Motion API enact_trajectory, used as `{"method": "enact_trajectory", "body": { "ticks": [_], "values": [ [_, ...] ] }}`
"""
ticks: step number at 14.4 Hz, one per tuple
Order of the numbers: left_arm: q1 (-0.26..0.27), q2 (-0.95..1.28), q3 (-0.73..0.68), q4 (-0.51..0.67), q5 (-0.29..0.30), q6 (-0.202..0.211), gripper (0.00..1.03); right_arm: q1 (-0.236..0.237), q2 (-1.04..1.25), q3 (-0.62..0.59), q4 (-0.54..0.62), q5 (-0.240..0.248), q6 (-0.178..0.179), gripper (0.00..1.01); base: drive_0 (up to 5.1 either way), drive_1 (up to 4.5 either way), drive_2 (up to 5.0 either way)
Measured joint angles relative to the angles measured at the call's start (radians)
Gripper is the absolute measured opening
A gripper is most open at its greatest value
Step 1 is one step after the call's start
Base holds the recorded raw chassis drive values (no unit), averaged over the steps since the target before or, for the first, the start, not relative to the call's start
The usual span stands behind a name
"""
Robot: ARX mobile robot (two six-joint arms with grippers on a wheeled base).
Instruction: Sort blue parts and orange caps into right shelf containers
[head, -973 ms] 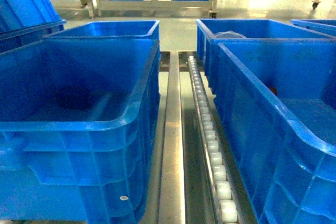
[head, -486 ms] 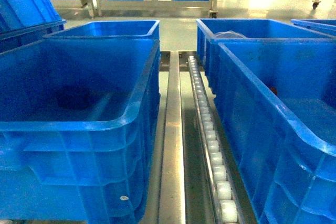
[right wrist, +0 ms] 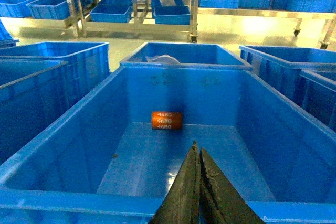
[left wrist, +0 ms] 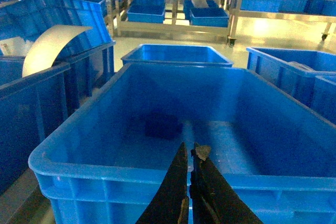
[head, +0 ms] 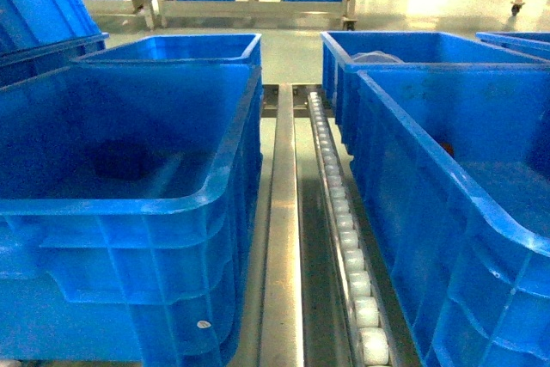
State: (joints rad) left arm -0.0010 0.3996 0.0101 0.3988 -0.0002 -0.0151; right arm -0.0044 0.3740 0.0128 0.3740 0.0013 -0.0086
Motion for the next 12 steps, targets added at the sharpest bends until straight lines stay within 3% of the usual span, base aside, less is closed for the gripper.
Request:
{"method": "enact_trajectory", "body": {
  "ticks": [9,10,11,12],
  "values": [
    [0.0,-0.222,0.0,-0.222,0.0,0.0,0.02,0.0,-0.215,0.0,-0.224,0.0,0.0,0.01,0.0,0.0,0.0],
    [0.0,-0.28,0.002,-0.303,-0.003,0.0,0.02,0.0,-0.335,0.0,-0.382,-0.004,0.0,0.01,0.0,0.0,0.0],
    [0.0,-0.365,0.0,-0.41,0.003,0.001,0.02,0.0,-0.367,0.002,-0.359,-0.002,0.001,0.01,0.0,0.0,0.0],
    [0.0,-0.388,0.002,-0.382,0.003,0.003,0.02,0.0,-0.37,0.001,-0.375,-0.002,0.001,0.01,0.0,0.0,0.0]
  ]
}}
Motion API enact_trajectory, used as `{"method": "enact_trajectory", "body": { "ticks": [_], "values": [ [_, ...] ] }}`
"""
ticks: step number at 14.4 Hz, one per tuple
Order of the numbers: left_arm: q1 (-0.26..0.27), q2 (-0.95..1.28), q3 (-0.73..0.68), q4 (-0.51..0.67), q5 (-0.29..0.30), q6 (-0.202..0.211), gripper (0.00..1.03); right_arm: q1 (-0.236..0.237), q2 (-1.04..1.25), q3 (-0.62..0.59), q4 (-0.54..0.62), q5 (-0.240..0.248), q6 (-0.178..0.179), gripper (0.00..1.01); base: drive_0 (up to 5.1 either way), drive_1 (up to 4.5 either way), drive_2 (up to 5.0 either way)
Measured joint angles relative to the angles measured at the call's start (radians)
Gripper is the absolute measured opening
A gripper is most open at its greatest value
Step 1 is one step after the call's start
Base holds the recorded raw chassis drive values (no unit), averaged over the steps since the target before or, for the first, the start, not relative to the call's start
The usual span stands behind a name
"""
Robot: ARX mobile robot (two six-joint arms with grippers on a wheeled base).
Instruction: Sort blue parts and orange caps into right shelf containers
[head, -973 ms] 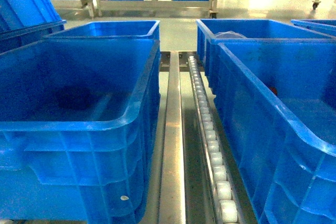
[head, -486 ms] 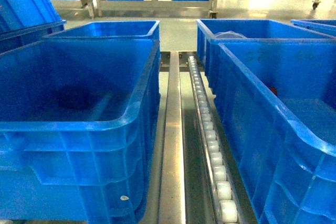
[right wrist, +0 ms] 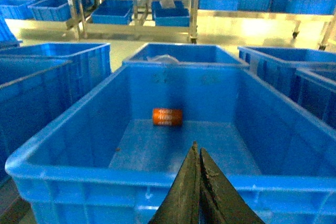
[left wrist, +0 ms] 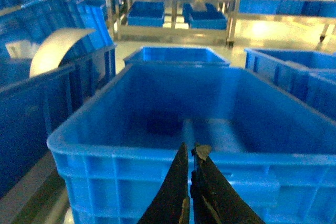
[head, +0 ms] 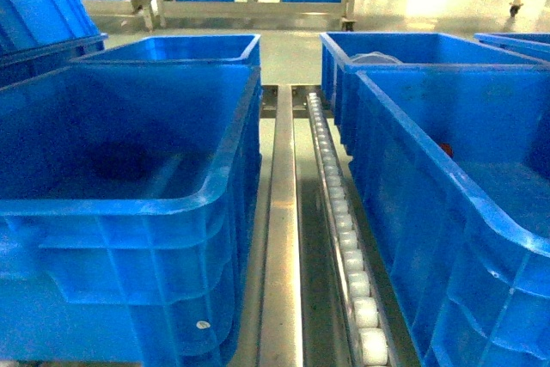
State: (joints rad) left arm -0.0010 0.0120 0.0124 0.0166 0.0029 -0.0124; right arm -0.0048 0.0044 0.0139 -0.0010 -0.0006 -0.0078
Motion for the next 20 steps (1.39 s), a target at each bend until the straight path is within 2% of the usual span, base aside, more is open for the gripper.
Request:
{"method": "enact_trajectory", "body": {
  "ticks": [4,5,6,9,11,13,14,15,20],
  "values": [
    [0.001,-0.001,-0.002,-0.019,-0.003,0.002,0.02,0.001,0.001,-0.001,-0.006,0.0,0.0,0.01,0.0,0.0,0.0],
    [0.001,-0.001,-0.002,-0.02,-0.003,0.002,0.04,0.001,0.001,-0.001,-0.002,0.0,0.0,0.05,0.0,0.0,0.0],
    [0.001,-0.001,-0.002,-0.02,-0.003,0.002,0.18,0.001,0.001,-0.001,-0.003,0.0,0.0,0.19,0.0,0.0,0.0],
    [0.001,-0.001,-0.002,-0.021,-0.003,0.002,0.49,0.001,0.001,-0.001,-0.003,0.0,0.0,0.5,0.0,0.0,0.0],
    [0.001,-0.001,-0.002,-0.021,-0.003,0.002,0.74,0.001,0.001,-0.001,-0.003,0.0,0.0,0.76,0.0,0.0,0.0],
    [0.001,-0.001,-0.002,-0.021,-0.003,0.002,0.93,0.001,0.001,-0.001,-0.003,0.0,0.0,0.94,0.0,0.0,0.0],
    [0.001,-0.001,-0.002,-0.021,-0.003,0.003,1.0,0.001,0.001,-0.001,-0.003,0.0,0.0,1.0,0.0,0.0,0.0],
    [0.001,-0.001,-0.002,-0.021,-0.003,0.002,0.97,0.001,0.001,-0.001,-0.003,0.0,0.0,0.97,0.0,0.0,0.0],
    [0.001,-0.001,-0.002,-0.02,-0.003,0.002,0.98,0.001,0.001,-0.001,-0.003,0.0,0.0,0.98,0.0,0.0,0.0]
  ]
}}
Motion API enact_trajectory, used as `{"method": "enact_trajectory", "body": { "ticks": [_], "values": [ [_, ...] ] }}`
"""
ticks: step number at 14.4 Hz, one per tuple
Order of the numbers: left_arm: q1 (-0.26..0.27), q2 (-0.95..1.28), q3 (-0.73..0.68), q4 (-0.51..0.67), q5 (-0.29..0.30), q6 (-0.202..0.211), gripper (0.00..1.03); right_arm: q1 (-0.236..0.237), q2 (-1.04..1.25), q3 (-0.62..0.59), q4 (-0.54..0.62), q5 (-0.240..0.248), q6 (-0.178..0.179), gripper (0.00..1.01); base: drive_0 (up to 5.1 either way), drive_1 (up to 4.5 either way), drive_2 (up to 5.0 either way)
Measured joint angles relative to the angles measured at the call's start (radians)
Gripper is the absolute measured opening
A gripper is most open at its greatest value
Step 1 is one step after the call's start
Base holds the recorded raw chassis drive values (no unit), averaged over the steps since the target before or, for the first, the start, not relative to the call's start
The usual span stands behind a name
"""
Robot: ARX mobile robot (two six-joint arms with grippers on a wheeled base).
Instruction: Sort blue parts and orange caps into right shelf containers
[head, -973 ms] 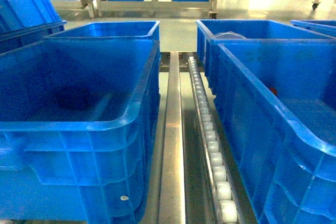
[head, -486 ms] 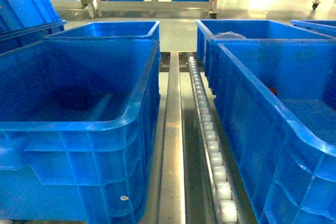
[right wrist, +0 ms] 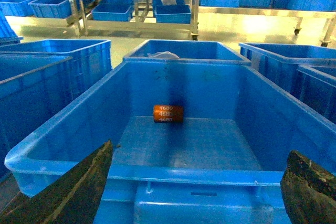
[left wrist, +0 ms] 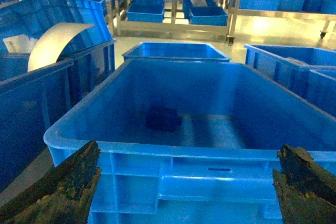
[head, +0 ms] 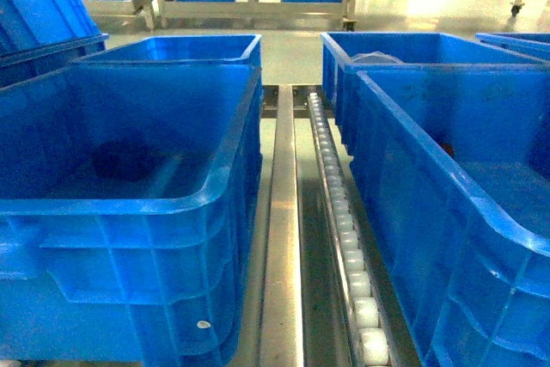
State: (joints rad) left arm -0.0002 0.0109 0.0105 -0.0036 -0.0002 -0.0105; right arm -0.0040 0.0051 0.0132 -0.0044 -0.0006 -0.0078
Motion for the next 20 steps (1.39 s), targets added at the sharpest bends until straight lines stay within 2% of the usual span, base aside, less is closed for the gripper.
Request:
{"method": "enact_trajectory", "body": {
  "ticks": [20],
  "values": [
    [0.0,0.0,0.0,0.0,0.0,0.0,0.98,0.0,0.0,0.0,0.0,0.0,0.0,0.98,0.0,0.0,0.0]
  ]
}}
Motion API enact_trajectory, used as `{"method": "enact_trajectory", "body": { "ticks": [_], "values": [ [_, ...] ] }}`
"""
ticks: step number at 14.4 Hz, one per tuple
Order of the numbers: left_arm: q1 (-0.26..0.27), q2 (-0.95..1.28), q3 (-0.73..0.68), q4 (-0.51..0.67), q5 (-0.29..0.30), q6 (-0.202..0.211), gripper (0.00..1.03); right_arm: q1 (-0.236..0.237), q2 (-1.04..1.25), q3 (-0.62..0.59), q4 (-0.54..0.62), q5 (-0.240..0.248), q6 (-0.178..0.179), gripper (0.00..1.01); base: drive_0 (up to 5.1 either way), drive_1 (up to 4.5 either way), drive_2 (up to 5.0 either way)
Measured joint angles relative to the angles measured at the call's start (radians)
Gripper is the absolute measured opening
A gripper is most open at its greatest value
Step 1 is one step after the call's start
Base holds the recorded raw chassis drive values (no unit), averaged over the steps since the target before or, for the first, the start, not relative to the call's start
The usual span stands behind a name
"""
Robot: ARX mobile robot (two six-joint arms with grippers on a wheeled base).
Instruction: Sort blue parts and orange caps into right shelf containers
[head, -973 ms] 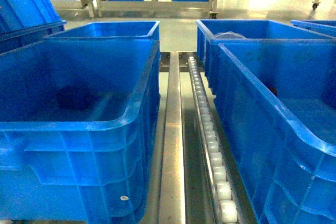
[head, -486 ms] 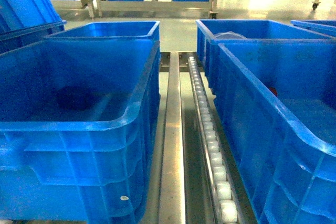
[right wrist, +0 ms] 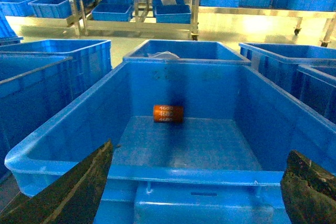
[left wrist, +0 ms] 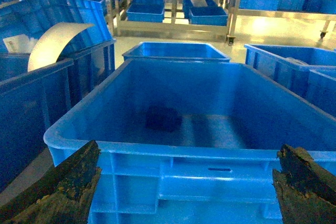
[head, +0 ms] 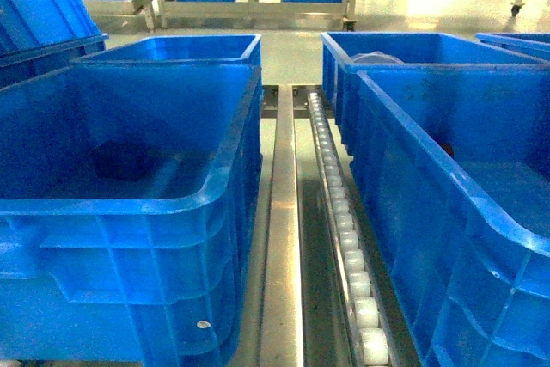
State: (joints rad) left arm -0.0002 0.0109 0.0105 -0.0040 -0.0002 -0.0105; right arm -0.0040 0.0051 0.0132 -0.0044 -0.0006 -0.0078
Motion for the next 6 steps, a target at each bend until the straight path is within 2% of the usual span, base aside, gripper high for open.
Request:
{"method": "enact_trajectory", "body": {
  "ticks": [6],
  "values": [
    [0.0,0.0,0.0,0.0,0.0,0.0,0.98,0.0,0.0,0.0,0.0,0.0,0.0,0.98,0.0,0.0,0.0]
  ]
}}
